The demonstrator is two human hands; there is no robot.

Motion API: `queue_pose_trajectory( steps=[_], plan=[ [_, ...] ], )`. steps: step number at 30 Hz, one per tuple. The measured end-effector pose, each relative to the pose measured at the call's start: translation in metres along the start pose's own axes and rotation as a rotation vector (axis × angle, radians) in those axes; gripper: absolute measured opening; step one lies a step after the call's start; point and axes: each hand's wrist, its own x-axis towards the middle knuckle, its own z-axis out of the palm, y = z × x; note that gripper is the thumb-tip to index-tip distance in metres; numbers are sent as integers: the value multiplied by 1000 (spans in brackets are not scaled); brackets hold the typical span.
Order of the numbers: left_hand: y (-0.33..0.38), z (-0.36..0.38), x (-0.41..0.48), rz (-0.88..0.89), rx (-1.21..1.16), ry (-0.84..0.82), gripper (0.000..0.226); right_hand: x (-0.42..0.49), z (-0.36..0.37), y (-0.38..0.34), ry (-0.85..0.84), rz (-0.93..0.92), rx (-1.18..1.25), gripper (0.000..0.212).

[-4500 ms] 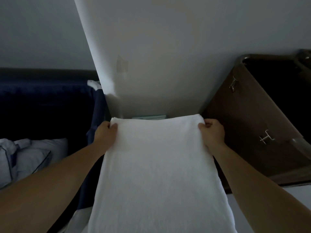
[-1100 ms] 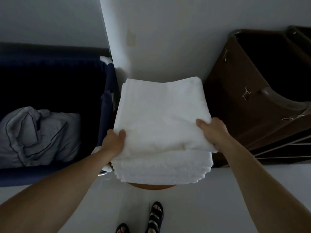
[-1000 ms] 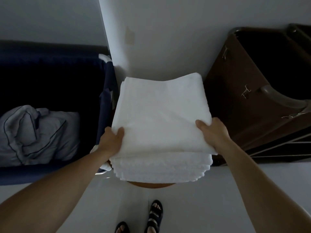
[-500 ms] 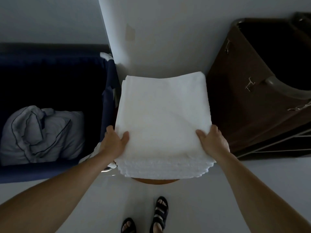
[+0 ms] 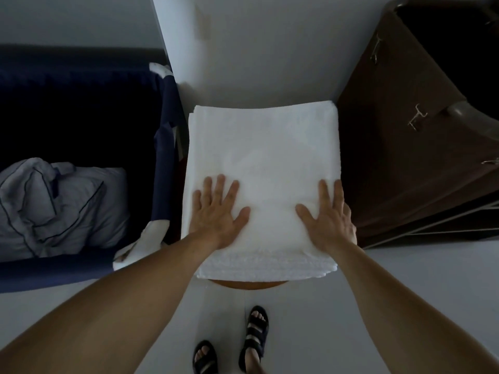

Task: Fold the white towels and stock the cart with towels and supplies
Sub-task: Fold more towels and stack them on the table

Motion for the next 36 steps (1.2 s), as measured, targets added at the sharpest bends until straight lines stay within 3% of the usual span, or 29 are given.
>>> queue_pose_trajectory(
  steps=[5, 10, 12, 16, 22, 24, 28, 30, 34, 36],
  plan=[
    [-2, -5, -7, 29, -82, 67, 74, 4, -2, 10, 58, 89, 180, 92],
    [-21, -15, -25, -344, -420, 209, 91, -2, -7, 25, -42, 448, 528, 105],
    [-28, -22, -26, -408, -636, 138, 91, -8, -10, 30, -133, 538, 697, 103],
    [-43, -24, -31, -449, -957, 17, 63, -21, -16, 32, -288, 545, 868, 89],
    [-52, 5, -44, -606, -1504, -181, 67, -20, -20, 36, -430, 555, 911, 62],
    [-55, 11, -42, -590, -1573, -208, 65, -20, -20, 41, -503, 570, 967, 54],
    [-63, 22, -38, -611, -1652, -312, 78, -13, -11, 56, -569, 562, 1044, 64],
    [-62, 25, -38, -619, -1667, -283, 72, -13, -6, 61, -577, 555, 1087, 68],
    [-50, 12, -40, -654, -1619, -214, 53, -14, -9, 56, -538, 526, 1132, 54],
    [-47, 2, -40, -665, -1575, -231, 52, -12, -19, 49, -559, 513, 1130, 61]
  ],
)
